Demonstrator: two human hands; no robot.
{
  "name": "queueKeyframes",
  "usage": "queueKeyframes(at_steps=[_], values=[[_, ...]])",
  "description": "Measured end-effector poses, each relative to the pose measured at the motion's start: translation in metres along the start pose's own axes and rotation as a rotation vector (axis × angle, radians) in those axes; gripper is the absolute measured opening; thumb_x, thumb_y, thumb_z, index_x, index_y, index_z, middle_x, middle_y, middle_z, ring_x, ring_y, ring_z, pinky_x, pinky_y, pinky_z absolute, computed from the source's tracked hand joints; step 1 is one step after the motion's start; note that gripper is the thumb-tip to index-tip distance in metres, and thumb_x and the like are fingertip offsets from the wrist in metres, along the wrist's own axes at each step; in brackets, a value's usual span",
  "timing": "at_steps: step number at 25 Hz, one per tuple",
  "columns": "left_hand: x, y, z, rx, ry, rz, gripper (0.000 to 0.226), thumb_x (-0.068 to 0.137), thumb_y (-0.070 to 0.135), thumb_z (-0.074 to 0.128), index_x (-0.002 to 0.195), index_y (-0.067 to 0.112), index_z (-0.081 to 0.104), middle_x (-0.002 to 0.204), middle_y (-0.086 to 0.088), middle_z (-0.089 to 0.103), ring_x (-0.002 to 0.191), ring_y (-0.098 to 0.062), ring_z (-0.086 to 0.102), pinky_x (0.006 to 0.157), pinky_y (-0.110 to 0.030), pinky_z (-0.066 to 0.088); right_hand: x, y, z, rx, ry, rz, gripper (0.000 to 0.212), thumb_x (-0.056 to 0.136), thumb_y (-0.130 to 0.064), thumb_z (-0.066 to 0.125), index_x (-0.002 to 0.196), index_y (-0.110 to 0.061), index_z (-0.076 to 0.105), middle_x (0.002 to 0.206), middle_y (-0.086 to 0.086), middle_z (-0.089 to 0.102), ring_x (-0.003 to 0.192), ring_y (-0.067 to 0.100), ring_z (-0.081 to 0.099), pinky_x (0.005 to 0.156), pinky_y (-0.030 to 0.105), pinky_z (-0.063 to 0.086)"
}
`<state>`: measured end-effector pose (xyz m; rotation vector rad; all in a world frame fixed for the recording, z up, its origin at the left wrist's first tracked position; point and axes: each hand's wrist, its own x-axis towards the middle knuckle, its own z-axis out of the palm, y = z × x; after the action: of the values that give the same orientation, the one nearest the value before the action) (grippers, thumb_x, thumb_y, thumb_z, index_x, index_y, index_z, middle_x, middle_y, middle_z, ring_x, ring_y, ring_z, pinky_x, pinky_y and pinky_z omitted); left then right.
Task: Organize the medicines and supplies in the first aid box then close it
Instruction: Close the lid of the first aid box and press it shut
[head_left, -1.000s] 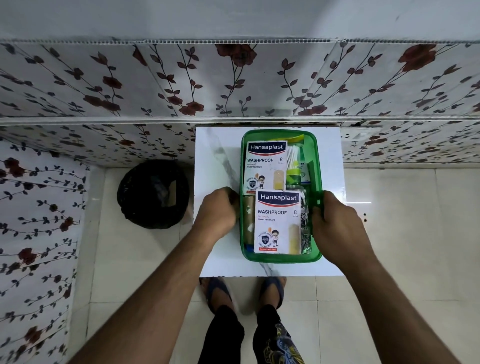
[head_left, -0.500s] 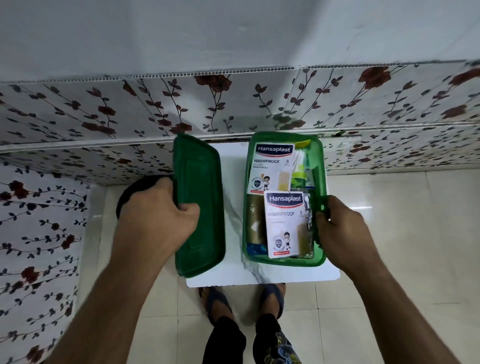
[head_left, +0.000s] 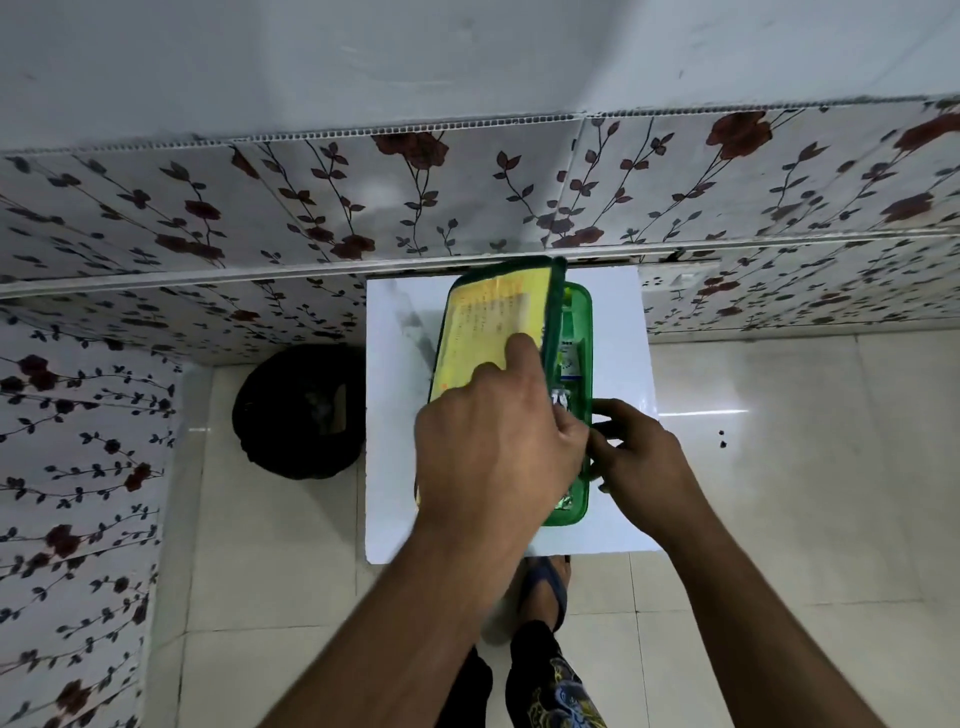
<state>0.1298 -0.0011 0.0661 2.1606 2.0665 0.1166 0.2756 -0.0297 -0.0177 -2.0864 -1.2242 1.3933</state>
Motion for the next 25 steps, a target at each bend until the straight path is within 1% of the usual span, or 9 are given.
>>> queueKeyframes(at_steps=[3,5,8,10,12,14,17,21,25], values=[[0.000,0.014,0.020,-0.029,-0.007,-0.006,0.041,0.072,0.044,0.069,0.097,0.014,0.057,0.053,-0.001,0.053,0.039,-0.020,0.034,0.042,-0.020,0.009,-0.004,0.003,-0.008,0.169,0.023,0.026,0.022,0.099,-0.027,0.048,0.106,-0.029,0.069,0.095,-0.004,0.074,0.068,0.016,0.070,0.063,0.029,0.050],[-0.004,0.015,0.028,-0.093,-0.109,0.008,0.036,0.082,0.045,0.063,0.104,0.017,0.056,0.070,-0.001,0.064,0.051,-0.024,0.055,0.041,-0.024,0.024,-0.005,0.003,-0.010,0.213,0.046,0.033,0.025,0.101,-0.025,0.046,0.109,-0.027,0.069,0.098,-0.001,0.075,0.069,0.014,0.070,0.061,0.027,0.049],[-0.001,-0.018,0.032,-0.464,0.008,-0.162,0.028,0.089,0.041,0.056,0.109,0.021,0.060,0.092,0.002,0.071,0.074,-0.019,0.067,0.063,-0.035,0.055,-0.004,-0.001,-0.011,0.240,0.106,0.023,0.022,0.099,-0.023,0.049,0.109,-0.028,0.068,0.097,-0.004,0.072,0.068,0.009,0.068,0.062,0.025,0.048],[0.008,-0.052,0.043,-0.640,0.072,-0.356,0.037,0.091,0.038,0.059,0.124,0.022,0.056,0.116,0.001,0.067,0.100,-0.019,0.064,0.084,-0.040,0.054,-0.005,-0.007,-0.010,0.188,0.202,-0.012,0.016,0.096,-0.026,0.056,0.107,-0.031,0.067,0.091,-0.008,0.069,0.070,0.008,0.066,0.061,0.021,0.046],[0.013,-0.072,0.053,-0.818,-0.168,-0.475,0.049,0.094,0.040,0.055,0.141,0.030,0.044,0.137,0.005,0.056,0.124,-0.017,0.053,0.096,-0.036,0.045,-0.008,-0.017,-0.005,0.127,0.242,-0.039,0.013,0.092,-0.035,0.061,0.104,-0.031,0.066,0.086,-0.010,0.067,0.069,0.004,0.063,0.058,0.019,0.046],[0.015,-0.070,0.059,-0.989,-0.367,-0.500,0.046,0.097,0.043,0.049,0.142,0.039,0.039,0.131,0.012,0.059,0.121,-0.013,0.056,0.087,-0.029,0.046,-0.009,-0.026,0.005,0.097,0.219,-0.039,0.025,0.088,-0.045,0.063,0.108,-0.030,0.066,0.088,-0.010,0.066,0.074,0.005,0.064,0.064,0.029,0.054],[0.015,-0.061,0.062,-1.043,-0.351,-0.439,0.039,0.098,0.044,0.045,0.138,0.042,0.043,0.120,0.018,0.064,0.106,-0.006,0.062,0.078,-0.025,0.047,-0.007,-0.034,0.008,0.112,0.247,0.002,0.043,0.085,-0.048,0.066,0.123,-0.031,0.057,0.097,-0.009,0.063,0.087,0.013,0.065,0.075,0.040,0.058],[0.022,-0.054,0.061,-1.056,-0.362,-0.413,0.037,0.100,0.039,0.044,0.137,0.039,0.043,0.120,0.015,0.064,0.103,-0.009,0.063,0.074,-0.021,0.047,0.002,-0.032,0.004,0.219,0.193,0.080,0.052,0.089,-0.038,0.066,0.136,-0.033,0.043,0.095,-0.005,0.062,0.090,0.015,0.066,0.072,0.033,0.052],[0.028,-0.055,0.058,-1.114,-0.364,-0.474,0.041,0.098,0.037,0.051,0.138,0.036,0.040,0.124,0.011,0.062,0.108,-0.013,0.062,0.078,-0.026,0.048,0.011,-0.030,0.003,0.272,0.052,0.110,0.045,0.097,-0.032,0.054,0.141,-0.029,0.048,0.120,0.004,0.060,0.102,0.020,0.065,0.068,0.027,0.049]])
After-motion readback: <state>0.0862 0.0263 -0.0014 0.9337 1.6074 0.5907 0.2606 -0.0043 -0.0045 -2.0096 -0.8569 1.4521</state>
